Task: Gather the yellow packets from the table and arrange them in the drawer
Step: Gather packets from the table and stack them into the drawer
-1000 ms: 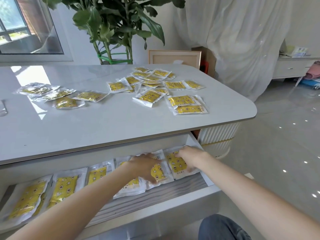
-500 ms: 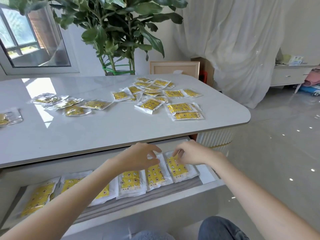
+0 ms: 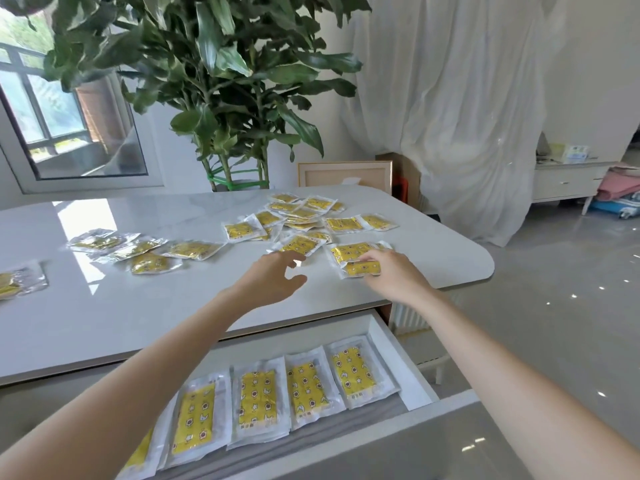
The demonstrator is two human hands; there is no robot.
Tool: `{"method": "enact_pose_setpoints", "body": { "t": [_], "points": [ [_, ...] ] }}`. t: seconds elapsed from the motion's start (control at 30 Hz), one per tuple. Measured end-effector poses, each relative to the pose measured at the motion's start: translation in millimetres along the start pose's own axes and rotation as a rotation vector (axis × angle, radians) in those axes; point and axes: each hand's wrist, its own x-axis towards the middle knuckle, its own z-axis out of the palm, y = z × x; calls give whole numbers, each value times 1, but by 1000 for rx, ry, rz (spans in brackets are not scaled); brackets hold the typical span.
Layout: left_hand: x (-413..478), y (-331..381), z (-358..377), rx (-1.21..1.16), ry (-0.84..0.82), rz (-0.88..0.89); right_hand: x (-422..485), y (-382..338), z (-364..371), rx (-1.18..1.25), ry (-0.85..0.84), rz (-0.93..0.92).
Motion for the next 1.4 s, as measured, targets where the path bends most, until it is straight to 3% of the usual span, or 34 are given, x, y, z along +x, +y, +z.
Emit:
{"method": "enact_pose_setpoints", "body": {
  "t": [0.2, 0.33, 0.57, 0.73, 1.13, 1.2, 1.3, 1.4],
  "points": [
    [42, -15, 16, 62, 19, -31, 36, 20, 12, -169, -153, 32],
    [74, -23, 26, 75, 41, -59, 49, 24, 23, -154, -247, 51],
    [111, -38, 48, 161, -43, -102, 39, 23, 39, -100, -212, -119],
    [105, -54, 45, 210, -5, -110, 33, 12, 42, 57, -164, -160],
    [55, -95, 1, 20, 147, -283, 45, -50, 34, 40, -195, -231],
    [52, -97, -2, -22, 142, -308, 56, -59, 37, 95, -286, -162],
    [52, -99, -5, -82, 137, -360, 77, -71, 41, 99, -557, -67],
    [56, -104, -5, -144, 122, -414, 95, -78, 37, 19, -611, -70]
  ]
}}
